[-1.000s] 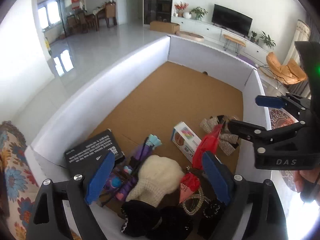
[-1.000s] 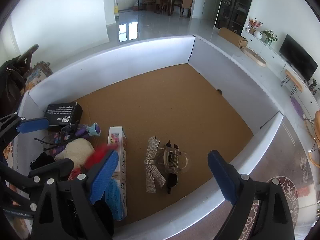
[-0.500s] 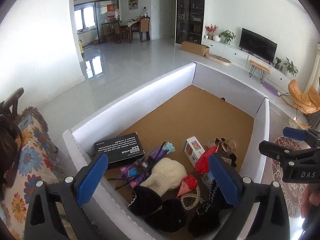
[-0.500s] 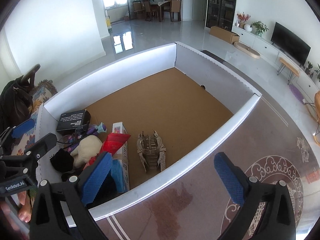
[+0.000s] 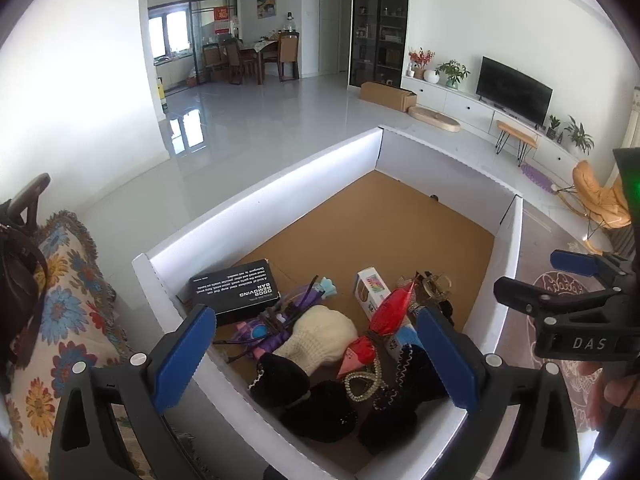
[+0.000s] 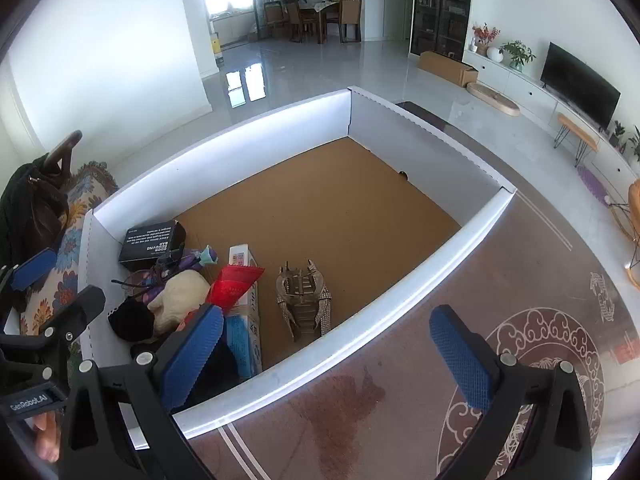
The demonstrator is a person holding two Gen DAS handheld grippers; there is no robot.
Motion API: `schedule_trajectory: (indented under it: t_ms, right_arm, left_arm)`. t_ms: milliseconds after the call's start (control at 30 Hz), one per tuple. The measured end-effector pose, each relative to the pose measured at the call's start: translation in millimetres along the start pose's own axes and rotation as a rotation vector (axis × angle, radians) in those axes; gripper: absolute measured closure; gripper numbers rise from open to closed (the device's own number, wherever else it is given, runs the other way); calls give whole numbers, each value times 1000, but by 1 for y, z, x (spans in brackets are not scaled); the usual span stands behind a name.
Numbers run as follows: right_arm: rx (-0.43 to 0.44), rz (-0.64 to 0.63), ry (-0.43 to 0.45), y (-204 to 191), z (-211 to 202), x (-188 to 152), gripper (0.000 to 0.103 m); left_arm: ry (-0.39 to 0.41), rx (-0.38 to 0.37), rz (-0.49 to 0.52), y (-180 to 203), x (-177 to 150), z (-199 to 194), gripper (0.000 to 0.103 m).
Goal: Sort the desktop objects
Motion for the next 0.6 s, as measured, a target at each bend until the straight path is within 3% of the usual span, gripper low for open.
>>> schedule_trajectory:
  t_ms: [300, 467, 600]
  right_arm:
    - [-6, -58, -5, -15, 1, -2, 0]
    - [-21, -73, 3, -17, 2, -3, 0]
    - [-30, -86, 4, -17, 2, -3, 0]
  left_arm:
    - [65, 89, 19, -4, 4, -13, 1]
    - [37, 42, -23, -8, 1, -10, 1]
    - [54, 103, -85, -21, -2, -12, 1]
Point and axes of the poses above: each gripper's, at about its wrist camera, not at the fingertips, and z roughly the way its jaws point, y to its right, x to its top, the point moved 8 cm from there along z, roughly the way its jaws point, and after that the axes turned 1 degree about -x, right-handed, at the moved point
